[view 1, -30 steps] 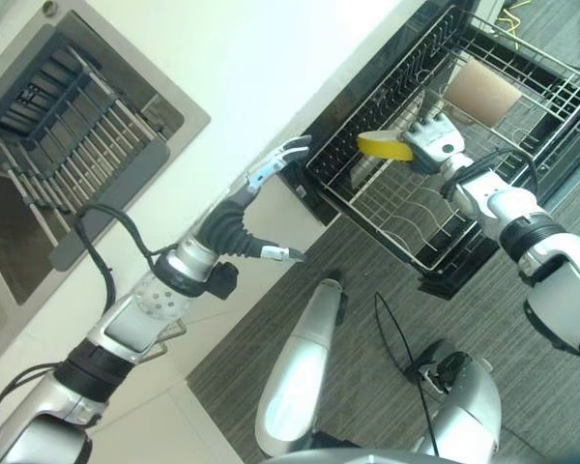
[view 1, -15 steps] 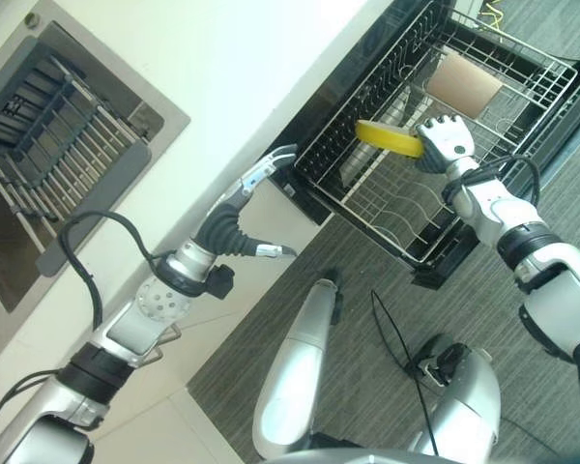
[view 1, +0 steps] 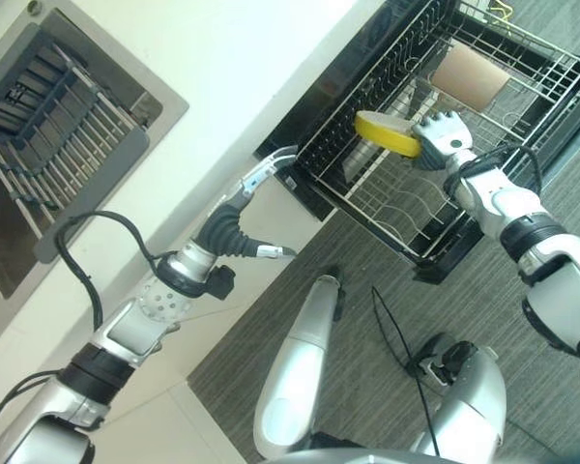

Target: Place the dishes in the dishwasher.

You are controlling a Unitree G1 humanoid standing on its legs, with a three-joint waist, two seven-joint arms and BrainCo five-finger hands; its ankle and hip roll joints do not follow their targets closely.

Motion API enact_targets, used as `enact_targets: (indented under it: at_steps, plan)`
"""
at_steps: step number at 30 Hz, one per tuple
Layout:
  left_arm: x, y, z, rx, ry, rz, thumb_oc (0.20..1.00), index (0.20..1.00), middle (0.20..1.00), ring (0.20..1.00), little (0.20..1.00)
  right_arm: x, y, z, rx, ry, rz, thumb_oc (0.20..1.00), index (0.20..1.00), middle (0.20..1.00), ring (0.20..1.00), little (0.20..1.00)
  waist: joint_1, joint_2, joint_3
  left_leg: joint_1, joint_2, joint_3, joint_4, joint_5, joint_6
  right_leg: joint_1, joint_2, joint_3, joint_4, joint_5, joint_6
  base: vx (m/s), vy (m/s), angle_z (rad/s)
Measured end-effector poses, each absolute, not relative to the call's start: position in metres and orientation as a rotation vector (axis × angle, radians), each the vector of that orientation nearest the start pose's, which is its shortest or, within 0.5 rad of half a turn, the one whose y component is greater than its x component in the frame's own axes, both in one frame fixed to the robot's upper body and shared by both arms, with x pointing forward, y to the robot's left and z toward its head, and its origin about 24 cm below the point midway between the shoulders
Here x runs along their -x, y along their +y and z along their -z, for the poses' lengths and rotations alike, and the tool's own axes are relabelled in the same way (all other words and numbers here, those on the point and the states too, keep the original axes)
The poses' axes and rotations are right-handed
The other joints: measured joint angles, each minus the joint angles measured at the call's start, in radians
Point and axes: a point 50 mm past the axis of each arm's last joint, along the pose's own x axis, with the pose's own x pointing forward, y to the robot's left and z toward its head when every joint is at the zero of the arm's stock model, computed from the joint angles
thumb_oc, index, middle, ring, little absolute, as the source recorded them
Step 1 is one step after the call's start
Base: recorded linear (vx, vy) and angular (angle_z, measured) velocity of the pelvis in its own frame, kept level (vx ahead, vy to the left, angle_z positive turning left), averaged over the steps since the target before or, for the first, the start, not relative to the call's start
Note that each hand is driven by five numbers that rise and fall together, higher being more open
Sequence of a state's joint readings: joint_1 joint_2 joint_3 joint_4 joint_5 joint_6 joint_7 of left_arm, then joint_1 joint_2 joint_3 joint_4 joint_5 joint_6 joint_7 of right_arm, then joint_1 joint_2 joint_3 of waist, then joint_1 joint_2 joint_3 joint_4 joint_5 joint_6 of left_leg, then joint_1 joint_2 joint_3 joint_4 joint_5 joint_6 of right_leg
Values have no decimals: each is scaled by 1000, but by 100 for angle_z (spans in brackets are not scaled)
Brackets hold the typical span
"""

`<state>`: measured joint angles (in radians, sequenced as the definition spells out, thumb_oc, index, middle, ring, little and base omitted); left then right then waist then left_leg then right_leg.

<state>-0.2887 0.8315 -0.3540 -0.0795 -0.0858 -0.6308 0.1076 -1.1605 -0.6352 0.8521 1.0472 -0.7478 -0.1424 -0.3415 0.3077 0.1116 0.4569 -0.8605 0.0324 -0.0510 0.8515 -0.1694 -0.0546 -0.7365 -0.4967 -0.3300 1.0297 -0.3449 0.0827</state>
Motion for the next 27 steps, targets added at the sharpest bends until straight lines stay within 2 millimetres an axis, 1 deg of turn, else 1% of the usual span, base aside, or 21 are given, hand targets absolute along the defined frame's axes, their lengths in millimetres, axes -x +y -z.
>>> enact_targets:
  at_steps: [3, 8, 11, 17, 18, 19, 20, 23, 24, 25, 26, 27]
  plan:
    - [-254, 171, -173, -610, -820, 484, 1000, 1000, 1000, 1000, 1000, -409, -202, -182, 1951, -313, -75, 200, 200, 200, 200, 200, 4, -12, 7, -5, 1, -20, 7, -3, -5, 12, 3, -18, 5, -6, -9, 13, -22, 10]
    - [-254, 172, -174, -624, -815, 494, 1000, 1000, 1000, 1000, 1000, -408, -211, -177, 2029, -252, -118, 200, 200, 200, 200, 200, 8, -24, 10, -9, -1, -20, 8, -3, -5, 14, 2, -24, 0, -4, -9, -2, -1, 1]
    - [-254, 173, -174, -643, -809, 505, 1000, 1000, 1000, 1000, 1000, -408, -213, -177, 2044, -234, -131, 200, 200, 200, 200, 200, 7, -36, 17, -8, 0, -22, 7, -3, -5, 16, 3, -27, 2, -3, -10, 0, 0, 0]
    - [-250, 169, -179, -643, -835, 531, 1000, 1000, 1000, 1000, 1000, -407, -216, -176, 2045, -183, -170, 200, 200, 200, 200, 200, 10, -37, 17, 0, 0, -26, 3, -2, -5, 32, 2, -36, -3, -4, -10, -22, -4, 2]
    - [-250, 169, -179, -645, -834, 534, 1000, 1000, 1000, 1000, 1000, -407, -217, -176, 2046, -167, -179, 244, 244, 244, 244, 244, 12, -37, 17, 5, 0, -25, 0, -2, -5, 36, 2, -36, -5, -5, -10, 0, 0, 0]
    - [-249, 169, -179, -645, -836, 534, 1000, 1000, 1000, 1000, 1000, -407, -218, -176, 2034, -147, -192, 379, 379, 379, 379, 379, 14, -37, 17, 8, -1, -25, -3, -2, -5, 39, 2, -36, -6, -6, -10, 0, 0, 0]
    - [-249, 171, -180, -647, -835, 530, 1000, 1000, 1000, 1000, 1000, -407, -220, -177, 2013, -128, -207, 1000, 1000, 1000, 1000, 1000, 15, -38, 17, 10, -1, -25, -6, -2, -5, 41, 2, -38, -9, -6, -10, 0, 0, 0]
    - [-249, 175, -183, -651, -841, 517, 1000, 1000, 1000, 1000, 1000, -406, -224, -171, 1981, -17, -275, 1000, 1000, 1000, 1000, 1000, 24, -40, 16, 20, -2, -24, -16, -1, -6, 52, 2, -43, -18, -6, -10, -3, 3, 1]
    - [-247, 172, -185, -651, -853, 529, 1000, 1000, 1000, 1000, 1000, -404, -225, -163, 1946, 60, -338, 1000, 1000, 1000, 1000, 1000, 32, -40, 17, 19, -3, -23, -16, -1, -6, 52, 1, -43, -18, -8, -10, -2, 11, 4]
    - [-244, 170, -188, -648, -870, 543, 1000, 1000, 1000, 1000, 1000, -401, -224, -146, 1911, 132, -408, 1000, 1000, 1000, 1000, 1000, 40, -41, 17, 18, -5, -23, -16, -1, -7, 52, 0, -44, -19, -8, -9, -4, 16, 5]
    - [-243, 169, -188, -647, -874, 548, 1000, 1000, 1000, 1000, 1000, -399, -219, -134, 1879, 157, -448, 1000, 1000, 1000, 1000, 1000, 45, -42, 18, 16, -8, -23, -16, 0, -8, 52, -2, -44, -20, -9, -8, -4, 12, 6]
    - [-243, 169, -188, -651, -872, 554, 1000, 1000, 1000, 1000, 1000, -396, -214, -119, 1840, 217, -510, 1000, 1000, 1000, 1000, 1000, 51, -43, 20, 15, -11, -22, -15, 1, -9, 53, -4, -45, -22, -8, -7, -10, 47, 4]
